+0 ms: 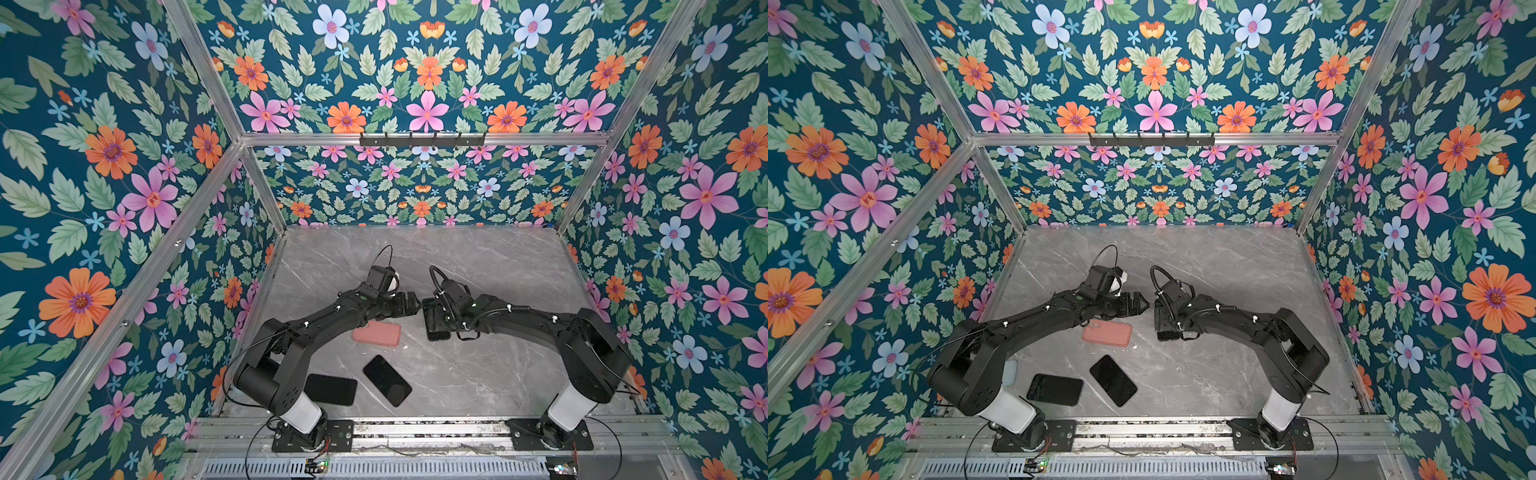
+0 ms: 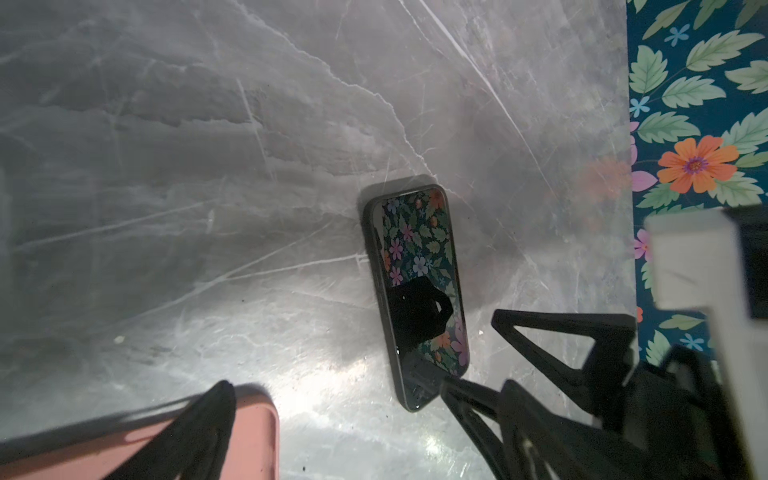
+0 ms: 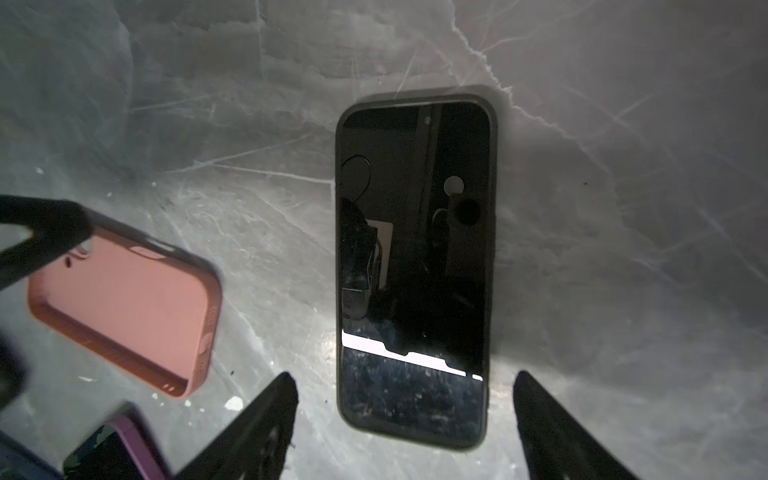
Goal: Put the phone into the phone case
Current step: 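Lower the cased phone onto the table and open both grippers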
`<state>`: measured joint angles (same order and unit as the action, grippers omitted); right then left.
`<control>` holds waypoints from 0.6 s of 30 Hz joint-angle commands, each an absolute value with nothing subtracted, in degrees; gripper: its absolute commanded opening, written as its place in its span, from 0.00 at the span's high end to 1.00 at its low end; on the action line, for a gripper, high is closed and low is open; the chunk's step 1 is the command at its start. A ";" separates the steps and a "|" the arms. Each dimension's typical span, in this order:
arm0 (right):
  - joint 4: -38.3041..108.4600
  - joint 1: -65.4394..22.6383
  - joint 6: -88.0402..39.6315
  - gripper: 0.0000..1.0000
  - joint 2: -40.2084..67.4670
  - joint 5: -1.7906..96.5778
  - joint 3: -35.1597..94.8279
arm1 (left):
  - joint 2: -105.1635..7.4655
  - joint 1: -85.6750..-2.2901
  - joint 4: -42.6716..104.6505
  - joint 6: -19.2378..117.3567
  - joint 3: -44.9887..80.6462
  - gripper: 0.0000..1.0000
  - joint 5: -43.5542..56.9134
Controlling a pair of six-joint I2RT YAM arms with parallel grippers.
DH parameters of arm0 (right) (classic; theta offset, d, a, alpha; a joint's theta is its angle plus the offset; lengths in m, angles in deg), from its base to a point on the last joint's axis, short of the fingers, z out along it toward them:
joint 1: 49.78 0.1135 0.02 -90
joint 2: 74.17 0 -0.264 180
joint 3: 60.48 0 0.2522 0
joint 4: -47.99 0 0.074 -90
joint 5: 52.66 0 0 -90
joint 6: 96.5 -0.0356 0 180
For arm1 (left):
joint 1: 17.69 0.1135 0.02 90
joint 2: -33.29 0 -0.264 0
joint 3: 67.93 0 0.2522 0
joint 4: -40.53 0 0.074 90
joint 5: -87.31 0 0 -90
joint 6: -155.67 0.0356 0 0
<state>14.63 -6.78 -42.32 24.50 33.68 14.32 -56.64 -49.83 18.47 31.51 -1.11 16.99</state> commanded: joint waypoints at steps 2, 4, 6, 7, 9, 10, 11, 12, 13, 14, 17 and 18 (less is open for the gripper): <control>11.38 -6.34 -42.45 0.13 27.16 31.39 17.31 | -54.72 -47.69 16.02 32.58 -2.85 0.00 15.00; 9.86 -6.28 -42.38 0.09 29.11 31.28 19.46 | -54.13 -46.48 15.14 32.40 -3.63 0.00 14.30; 6.97 -6.28 -42.36 0.03 31.16 30.58 22.28 | -54.23 -44.79 13.43 32.62 -3.44 0.00 15.28; 5.53 -6.34 -42.36 0.02 32.18 30.02 23.68 | -53.92 -44.05 13.25 32.62 -3.74 0.00 15.89; 4.46 -6.19 -42.36 0.01 33.49 29.31 24.79 | -52.68 -43.55 13.32 32.66 -4.25 0.00 15.44; 4.33 -6.19 -42.45 0.01 33.98 29.05 25.06 | -52.16 -43.36 13.29 32.71 -4.47 0.00 15.24; 4.26 -6.19 -42.45 0.01 34.39 28.76 25.24 | -51.88 -43.23 13.18 32.71 -4.59 0.00 15.16; 4.04 -6.22 -42.45 0.01 34.83 28.58 25.54 | -51.74 -43.06 13.14 32.71 -4.69 0.00 15.15; 3.91 -6.19 -42.37 0.02 35.31 28.34 25.85 | -51.70 -42.88 13.11 32.70 -4.90 0.00 15.20; 3.72 -6.19 -42.28 0.02 35.79 28.20 26.19 | -51.66 -42.74 13.22 32.64 -5.14 0.00 15.31; 2.91 -6.19 -42.14 0.04 37.54 28.11 27.30 | -51.65 -42.33 14.00 32.23 -6.49 0.00 15.89; 2.94 -6.22 -42.02 0.06 37.99 28.26 27.57 | -51.59 -42.22 14.38 32.02 -7.02 0.00 16.02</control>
